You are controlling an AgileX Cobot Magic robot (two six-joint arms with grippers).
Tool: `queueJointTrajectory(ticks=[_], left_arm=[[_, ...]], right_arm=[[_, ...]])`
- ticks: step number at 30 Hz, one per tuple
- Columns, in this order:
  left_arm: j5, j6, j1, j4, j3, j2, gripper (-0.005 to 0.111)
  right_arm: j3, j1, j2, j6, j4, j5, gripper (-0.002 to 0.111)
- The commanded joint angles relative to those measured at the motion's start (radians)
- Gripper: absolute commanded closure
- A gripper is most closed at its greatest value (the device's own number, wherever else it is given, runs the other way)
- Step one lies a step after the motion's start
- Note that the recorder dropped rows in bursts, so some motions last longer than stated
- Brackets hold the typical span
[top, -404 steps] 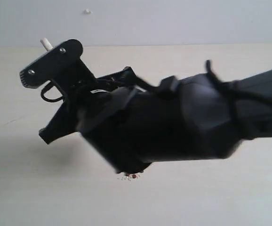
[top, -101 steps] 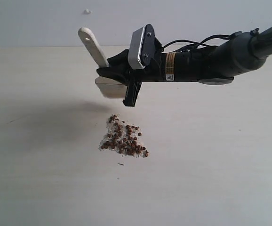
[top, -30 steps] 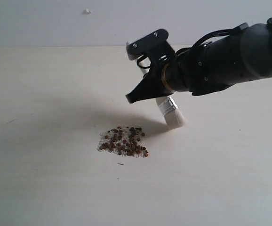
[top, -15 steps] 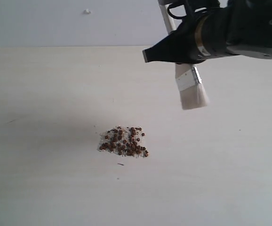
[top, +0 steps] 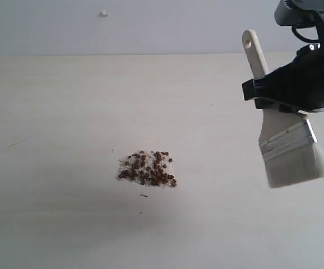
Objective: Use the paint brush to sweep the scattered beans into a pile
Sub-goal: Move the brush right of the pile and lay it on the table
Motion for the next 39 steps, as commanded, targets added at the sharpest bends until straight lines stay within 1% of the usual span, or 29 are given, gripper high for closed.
queueJointTrajectory(ticks=[1, 4, 9, 18, 26, 30, 33, 38, 39], left_arm=[[0.005, -0.003, -0.006, -0.005, 0.002, -0.005, 0.107], [0.005, -0.003, -0.006, -0.005, 0.002, -0.005, 0.107], [0.005, -0.003, -0.006, -0.005, 0.002, -0.005, 0.107], [0.005, -0.003, -0.006, -0.005, 0.002, -0.005, 0.107], [0.005, -0.003, -0.006, -0.005, 0.002, -0.005, 0.107], [0.005, -0.003, -0.006, -0.005, 0.002, -0.005, 0.107], [0.005, -0.003, -0.006, -0.005, 0.002, -0.005, 0.107], [0.005, -0.003, -0.006, -0.005, 0.002, -0.005, 0.107], [0.005, -0.003, -0.006, -0.005, 0.002, -0.005, 0.107]], right_arm=[[0.002, -0.072, 0.091, -0.311, 0.39, -0.002, 0.108], [0.002, -0.104, 0.178, -0.424, 0.54, -0.001, 0.108], [0.002, -0.136, 0.326, -0.536, 0.656, -0.001, 0.108], [0.002, -0.138, 0.507, -0.716, 0.831, -0.014, 0.108], [-0.002, -0.138, 0.525, -0.742, 0.804, -0.075, 0.108], [-0.002, -0.138, 0.525, -0.742, 0.734, -0.114, 0.101], [-0.002, -0.138, 0.525, -0.742, 0.723, -0.12, 0.093], [-0.002, -0.138, 0.525, -0.742, 0.718, -0.154, 0.07], [-0.002, -0.138, 0.525, -0.742, 0.713, -0.154, 0.067]])
